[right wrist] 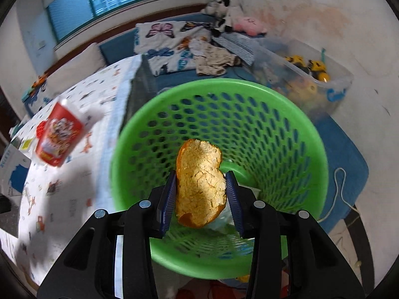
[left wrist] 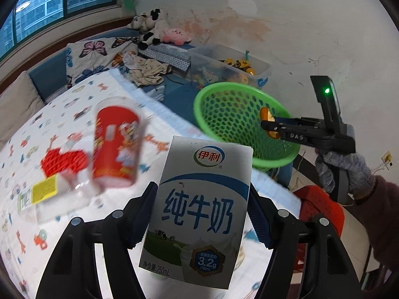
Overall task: Collect trash
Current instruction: 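Carry the peel and milk carton over the green basket and release both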
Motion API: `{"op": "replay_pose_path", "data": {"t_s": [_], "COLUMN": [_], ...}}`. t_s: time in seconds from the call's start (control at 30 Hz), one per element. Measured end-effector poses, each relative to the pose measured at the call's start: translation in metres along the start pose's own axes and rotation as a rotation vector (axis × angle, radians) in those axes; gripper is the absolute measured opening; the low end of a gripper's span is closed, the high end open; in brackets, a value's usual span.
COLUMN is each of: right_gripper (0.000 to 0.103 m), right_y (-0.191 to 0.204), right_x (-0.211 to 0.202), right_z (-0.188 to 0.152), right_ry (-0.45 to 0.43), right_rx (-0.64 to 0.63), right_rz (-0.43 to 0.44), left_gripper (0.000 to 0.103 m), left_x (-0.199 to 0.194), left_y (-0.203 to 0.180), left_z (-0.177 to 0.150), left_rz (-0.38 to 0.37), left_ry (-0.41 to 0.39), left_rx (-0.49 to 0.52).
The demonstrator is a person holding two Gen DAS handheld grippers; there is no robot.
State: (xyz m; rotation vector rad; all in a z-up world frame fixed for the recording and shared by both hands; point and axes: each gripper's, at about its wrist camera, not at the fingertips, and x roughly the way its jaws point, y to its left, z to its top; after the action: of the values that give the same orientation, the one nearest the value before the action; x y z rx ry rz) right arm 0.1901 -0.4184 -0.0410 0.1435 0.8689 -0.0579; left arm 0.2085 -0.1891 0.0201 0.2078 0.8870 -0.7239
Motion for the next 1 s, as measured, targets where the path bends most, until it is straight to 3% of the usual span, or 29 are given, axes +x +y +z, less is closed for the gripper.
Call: {"op": "replay_pose_path", "data": {"t_s": [0.23,0.67,1.0], "right_gripper": [0.054,0.062,0.067], "right_y": [-0.023,-0.048,-0.058], "right_x": [0.001,-0.035,-0.051], "right_z": [0.000,-0.016,-0.031], "right_ry": [-0.014,-0.069,-0.080], "right_rx": [0.038,0.076,0.108], "right_rz": [-0.026,-0.027,-0.017], "left_gripper": [0.067,0.067,0.068], "left_x": [0.021,0.084,0.125], "left_y": [-0.024,-0.058,-0.067], "left_z": [0.034,0.088,0.108], "left_rz": [-0.016,-0.044,-0.040], "left_ry": [-0.009,0.032,0.065], "left_rx": [0.022,0.026,-0.022]}}
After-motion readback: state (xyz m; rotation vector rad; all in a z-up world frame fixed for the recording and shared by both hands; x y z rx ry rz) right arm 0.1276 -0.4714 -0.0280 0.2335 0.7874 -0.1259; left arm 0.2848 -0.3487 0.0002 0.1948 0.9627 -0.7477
